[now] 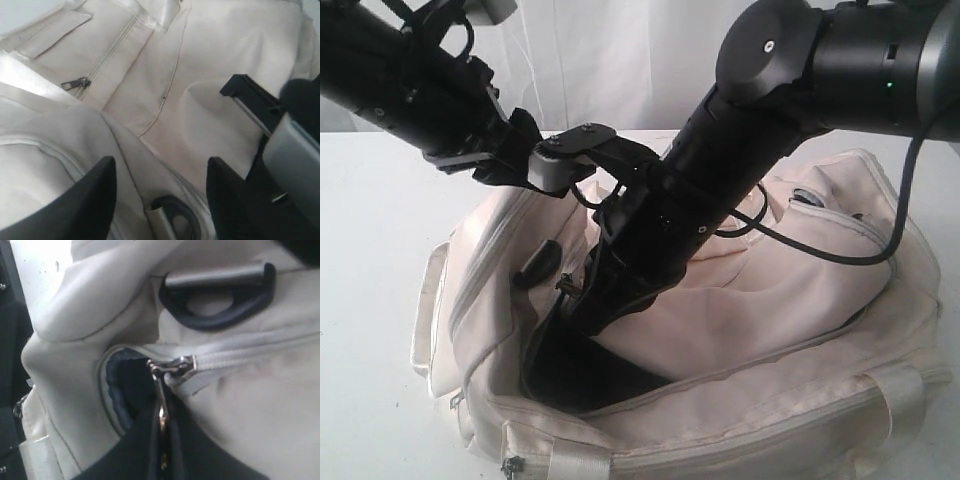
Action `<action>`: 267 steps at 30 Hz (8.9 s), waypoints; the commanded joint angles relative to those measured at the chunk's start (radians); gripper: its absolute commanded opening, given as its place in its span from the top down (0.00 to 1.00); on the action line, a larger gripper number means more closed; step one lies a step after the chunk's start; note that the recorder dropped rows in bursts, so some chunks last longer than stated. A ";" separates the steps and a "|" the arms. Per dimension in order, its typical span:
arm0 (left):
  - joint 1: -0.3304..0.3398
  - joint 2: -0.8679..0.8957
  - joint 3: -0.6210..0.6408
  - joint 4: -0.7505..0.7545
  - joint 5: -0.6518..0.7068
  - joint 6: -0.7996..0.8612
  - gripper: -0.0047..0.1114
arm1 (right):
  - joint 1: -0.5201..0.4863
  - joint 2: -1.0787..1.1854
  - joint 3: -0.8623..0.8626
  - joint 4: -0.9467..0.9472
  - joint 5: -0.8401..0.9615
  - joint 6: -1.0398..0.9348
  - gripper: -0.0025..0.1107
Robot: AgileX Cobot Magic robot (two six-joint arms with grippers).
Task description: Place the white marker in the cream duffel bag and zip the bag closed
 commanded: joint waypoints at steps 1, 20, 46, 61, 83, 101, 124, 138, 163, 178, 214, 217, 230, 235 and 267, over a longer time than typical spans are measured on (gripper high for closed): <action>-0.004 0.022 -0.005 0.025 0.014 -0.026 0.46 | 0.004 -0.011 0.001 -0.001 0.012 0.003 0.98; -0.004 0.052 -0.005 0.072 0.062 -0.050 0.46 | 0.004 -0.093 0.001 -0.012 -0.052 0.006 0.98; -0.004 -0.007 -0.010 0.240 0.100 -0.137 0.46 | 0.004 -0.101 0.001 -0.051 -0.098 0.035 0.98; -0.004 0.131 0.009 0.107 -0.077 -0.119 0.96 | 0.004 -0.101 0.001 -0.031 -0.101 0.035 0.98; -0.002 0.162 -0.016 0.114 -0.274 -0.128 0.96 | 0.004 -0.110 0.001 0.001 0.160 0.099 0.98; 0.067 0.180 -0.016 0.108 -0.296 -0.146 0.96 | 0.004 -0.110 0.009 0.184 0.185 0.077 0.98; 0.070 0.178 -0.016 0.123 -0.295 -0.142 0.96 | 0.039 -0.110 0.201 0.291 0.185 0.031 0.98; 0.118 0.174 -0.017 0.091 -0.269 -0.134 0.96 | 0.039 -0.118 0.245 0.328 0.185 0.018 0.98; 0.107 -0.077 -0.015 -0.047 0.298 -0.082 0.60 | -0.069 -0.115 0.123 0.201 -0.042 -0.015 0.98; -0.115 -0.071 0.070 0.088 0.163 -0.075 0.47 | -0.093 -0.100 0.117 0.188 0.046 -0.020 0.98; -0.224 0.084 0.048 0.318 -0.114 -0.231 0.96 | -0.093 -0.100 0.117 0.240 0.108 -0.027 0.98; -0.224 0.084 0.041 0.318 -0.172 -0.245 0.96 | -0.091 -0.100 0.117 0.267 0.133 -0.031 0.98; -0.206 0.087 0.041 0.326 -0.341 -0.284 0.96 | -0.055 -0.100 0.117 0.285 0.185 -0.022 0.98; -0.155 0.087 0.041 0.324 -0.340 -0.289 0.96 | -0.019 -0.100 0.118 0.277 0.185 -0.017 0.98; -0.022 0.085 0.041 0.371 -0.288 -0.252 0.96 | -0.012 -0.312 0.247 -0.393 0.185 0.430 0.98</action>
